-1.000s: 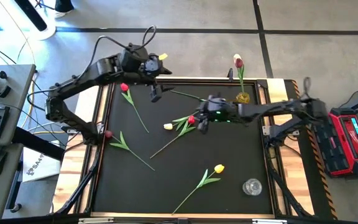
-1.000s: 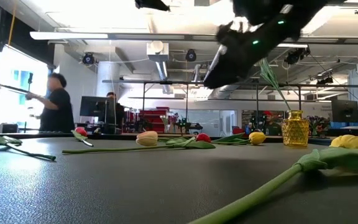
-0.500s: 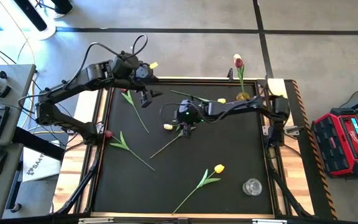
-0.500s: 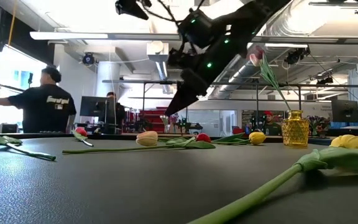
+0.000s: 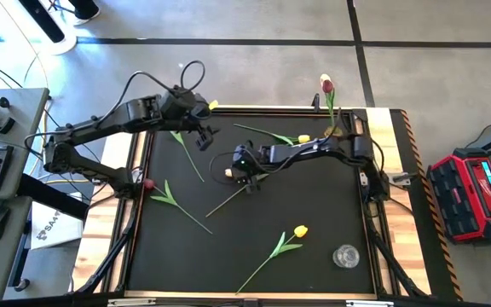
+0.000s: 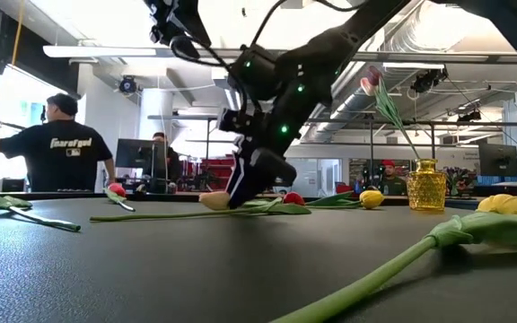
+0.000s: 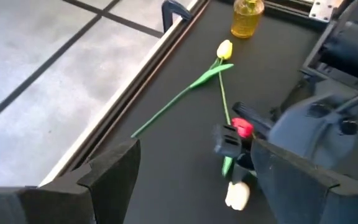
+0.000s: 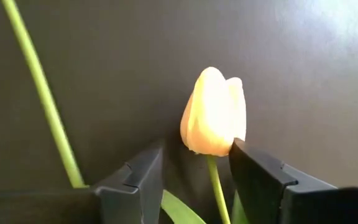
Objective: Sort flowers into vase by color
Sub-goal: Put the white flower into the yellow flower vase
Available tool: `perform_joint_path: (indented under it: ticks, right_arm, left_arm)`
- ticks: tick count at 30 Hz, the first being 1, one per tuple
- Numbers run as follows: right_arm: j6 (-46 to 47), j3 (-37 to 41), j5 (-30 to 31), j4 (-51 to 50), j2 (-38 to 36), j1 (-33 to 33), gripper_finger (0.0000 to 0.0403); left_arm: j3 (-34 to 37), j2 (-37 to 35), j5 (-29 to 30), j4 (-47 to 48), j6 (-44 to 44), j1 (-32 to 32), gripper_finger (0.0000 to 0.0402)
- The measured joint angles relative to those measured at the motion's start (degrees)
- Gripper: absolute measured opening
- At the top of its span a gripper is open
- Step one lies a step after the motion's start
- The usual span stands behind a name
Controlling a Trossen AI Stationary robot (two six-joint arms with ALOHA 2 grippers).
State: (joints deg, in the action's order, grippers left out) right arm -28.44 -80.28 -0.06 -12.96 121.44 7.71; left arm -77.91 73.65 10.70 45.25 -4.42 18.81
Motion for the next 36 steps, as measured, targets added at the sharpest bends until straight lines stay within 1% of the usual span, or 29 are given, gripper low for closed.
perform_joint_path:
  ticks: [7, 13, 15, 20, 23, 26, 27, 32, 36]
  right_arm:
    - [0.6, 0.2, -0.3, -1.7, 0.8, 1.0, 0.0143]
    - [7.2, 0.2, -1.2, -4.1, 0.6, 2.5, 0.0117]
    - [7.7, 0.2, -1.3, -4.4, 0.6, 2.8, 0.0107]
    - [7.6, 0.1, -1.0, -4.5, 0.6, 3.7, 0.0078]
    - [9.1, 0.1, -0.5, -4.5, 0.6, 4.1, 0.0051]
    - [13.1, -0.6, -0.2, -5.6, 0.4, 4.3, 0.0013]
    - [14.4, -0.9, -0.4, -5.9, 0.4, 4.3, 0.0007]
    - [26.2, -4.5, -2.5, -5.5, -1.6, 4.4, 0.0011]
    - [31.5, -5.7, 0.0, -1.7, -4.8, 5.0, 0.0003]
  left_arm:
    - [0.0, 0.0, 0.8, -0.1, -2.6, -1.1, 0.0293]
    - [0.0, 0.0, 1.1, 0.0, -4.5, -1.8, 0.0293]
    - [0.0, 0.0, 1.1, 0.0, -4.5, -2.2, 0.0293]
    - [0.0, 0.0, 2.0, 0.0, -4.5, -2.8, 0.0293]
    - [0.0, 0.0, 2.4, 0.0, -4.5, -2.8, 0.0293]
    - [0.0, 0.0, 2.4, 0.0, -4.4, -2.8, 0.0293]
    - [0.0, 0.0, 2.5, 0.0, -4.0, -2.8, 0.0293]
    - [0.0, 0.0, 4.9, 0.0, -2.2, -2.8, 0.0293]
    - [0.0, 0.0, 6.2, -0.2, -0.9, -2.7, 0.0293]
